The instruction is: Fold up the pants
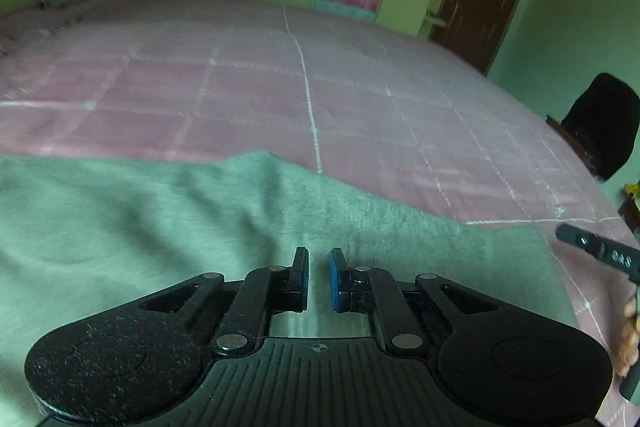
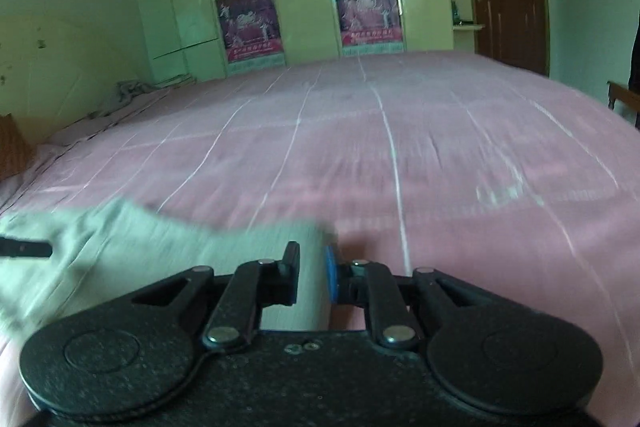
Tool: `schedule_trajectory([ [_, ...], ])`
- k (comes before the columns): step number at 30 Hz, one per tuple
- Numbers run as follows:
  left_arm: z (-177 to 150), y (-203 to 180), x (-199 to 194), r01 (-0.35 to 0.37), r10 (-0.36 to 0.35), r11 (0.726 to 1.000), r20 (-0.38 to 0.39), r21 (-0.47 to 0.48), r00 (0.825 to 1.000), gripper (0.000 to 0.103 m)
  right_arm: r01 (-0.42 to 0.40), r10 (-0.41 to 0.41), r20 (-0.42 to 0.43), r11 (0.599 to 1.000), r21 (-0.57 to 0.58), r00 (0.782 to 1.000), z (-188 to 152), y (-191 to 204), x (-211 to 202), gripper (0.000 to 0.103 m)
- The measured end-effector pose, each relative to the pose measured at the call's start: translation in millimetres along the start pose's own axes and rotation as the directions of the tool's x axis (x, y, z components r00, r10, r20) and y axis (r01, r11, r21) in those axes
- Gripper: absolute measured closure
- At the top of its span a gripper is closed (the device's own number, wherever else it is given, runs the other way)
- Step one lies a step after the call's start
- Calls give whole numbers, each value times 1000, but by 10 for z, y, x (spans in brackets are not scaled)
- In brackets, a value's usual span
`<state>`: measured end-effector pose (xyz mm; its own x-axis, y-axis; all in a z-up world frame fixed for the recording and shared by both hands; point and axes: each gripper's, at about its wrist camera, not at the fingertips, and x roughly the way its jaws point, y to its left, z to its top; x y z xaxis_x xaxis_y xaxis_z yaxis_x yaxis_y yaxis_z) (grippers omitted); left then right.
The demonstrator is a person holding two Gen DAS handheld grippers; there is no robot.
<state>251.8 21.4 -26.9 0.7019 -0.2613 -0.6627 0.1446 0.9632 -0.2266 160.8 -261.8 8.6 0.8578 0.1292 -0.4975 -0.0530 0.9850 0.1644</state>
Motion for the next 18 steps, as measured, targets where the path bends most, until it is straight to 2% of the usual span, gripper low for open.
schedule_trajectory([
  [1, -9, -14, 168, -11, 12, 1000, -54, 7, 998, 93, 2, -2, -12, 1000, 14, 1000, 78, -20, 148, 89],
  [2, -50, -26, 292, -37, 39, 999, -90, 20, 995, 86, 5, -4, -34, 1000, 28, 999, 83, -61, 248, 87],
  [3, -101, -28, 308, -48, 50, 999, -76, 26, 996, 78, 13, -11, -97, 999, 29, 995, 62, -87, 423, 86],
  [4, -103, -11, 273, -52, 53, 998, -78, 17, 996, 77, 37, -34, -177, 999, 14, 984, -4, -100, 595, 83],
  [5, -106, 7, 215, -43, 43, 999, -76, 3, 996, 77, 37, -34, -191, 999, 12, 981, -54, -103, 643, 82],
  [8, -292, 87, -8, -33, 34, 999, -59, 16, 998, 77, 12, -10, -190, 1000, 13, 982, -126, -125, 427, 82],
  [10, -506, 143, -202, -20, 21, 1000, -41, 23, 999, 74, -2, 6, -212, 1000, 17, 977, -220, -136, 252, 78],
  [12, -720, 196, -417, -50, 51, 997, -14, 51, 999, 70, -43, 46, -188, 999, 18, 981, -417, -129, -56, 74],
  [15, -925, 311, -737, -87, 84, 992, 39, 95, 996, 69, -55, 52, -146, 998, -14, 988, -767, -117, -496, 69],
  [16, -967, 395, -890, -93, 87, 993, 83, 71, 993, 62, -57, 56, -115, 998, -7, 992, -821, -123, -650, 66],
  [17, -1007, 515, -1052, -99, 95, 995, 134, 28, 986, 56, -44, 45, -76, 999, 2, 996, -856, -137, -788, 55],
  [18, -1023, 637, -1179, -107, 108, 994, 175, -15, 979, 44, -30, 31, -58, 999, 11, 998, -814, -145, -852, 41],
])
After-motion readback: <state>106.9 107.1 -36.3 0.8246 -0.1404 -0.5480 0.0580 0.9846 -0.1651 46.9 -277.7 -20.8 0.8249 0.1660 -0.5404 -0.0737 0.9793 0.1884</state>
